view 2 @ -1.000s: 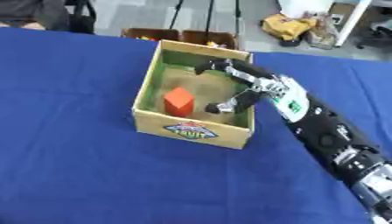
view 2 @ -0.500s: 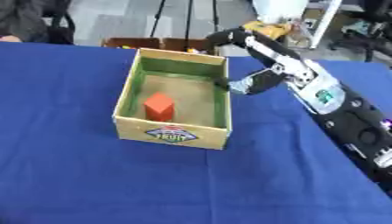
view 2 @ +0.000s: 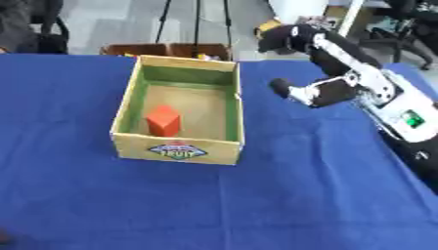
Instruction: Pick up objects on the table and place them in the box.
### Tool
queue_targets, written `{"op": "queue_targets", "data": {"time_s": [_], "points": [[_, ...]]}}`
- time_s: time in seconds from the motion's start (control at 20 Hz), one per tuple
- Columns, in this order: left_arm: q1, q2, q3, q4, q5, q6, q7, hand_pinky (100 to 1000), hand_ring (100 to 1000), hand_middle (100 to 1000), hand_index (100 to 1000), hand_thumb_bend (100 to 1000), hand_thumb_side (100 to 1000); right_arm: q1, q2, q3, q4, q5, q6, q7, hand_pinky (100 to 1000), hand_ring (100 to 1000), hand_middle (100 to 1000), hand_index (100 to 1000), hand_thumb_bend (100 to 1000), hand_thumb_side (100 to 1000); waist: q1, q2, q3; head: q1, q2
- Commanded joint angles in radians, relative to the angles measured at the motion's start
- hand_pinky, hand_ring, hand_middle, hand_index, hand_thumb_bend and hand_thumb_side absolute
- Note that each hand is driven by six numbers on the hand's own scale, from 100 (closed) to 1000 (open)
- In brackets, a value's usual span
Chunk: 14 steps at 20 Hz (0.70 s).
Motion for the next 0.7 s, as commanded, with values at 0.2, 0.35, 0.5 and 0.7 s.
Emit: {"op": "queue_targets", "data": {"time_s": [0.2,0.35,0.5,0.7], "points": [[0.008,0.018,0.031,-0.013,-0.003,-0.008,0.028,618,545,406,594,356,1000,0.092,-0.046,-0.062,-0.053,-0.048,0.024,-0.054,843,826,672,859,258,392,0.032,-0.005,-0.075,0.041,-0.020],[0.008,0.017,0.033,-0.012,-0.002,-0.010,0.031,618,548,409,595,356,1000,0.137,-0.035,-0.072,-0.082,-0.040,0.035,-0.064,844,827,669,858,249,404,0.040,-0.005,-0.096,0.053,-0.022],[0.001,0.017,0.036,-0.009,0.000,-0.012,0.037,618,580,431,610,360,1000,0.163,-0.020,-0.070,-0.104,-0.028,0.041,-0.060,848,828,667,858,243,420,0.047,-0.004,-0.109,0.063,-0.021],[-0.022,0.019,0.040,-0.008,0.016,-0.009,0.050,620,627,490,678,370,1000,0.199,-0.007,-0.070,-0.138,-0.008,0.036,-0.052,850,829,667,858,250,433,0.052,-0.004,-0.119,0.074,-0.022]]}}
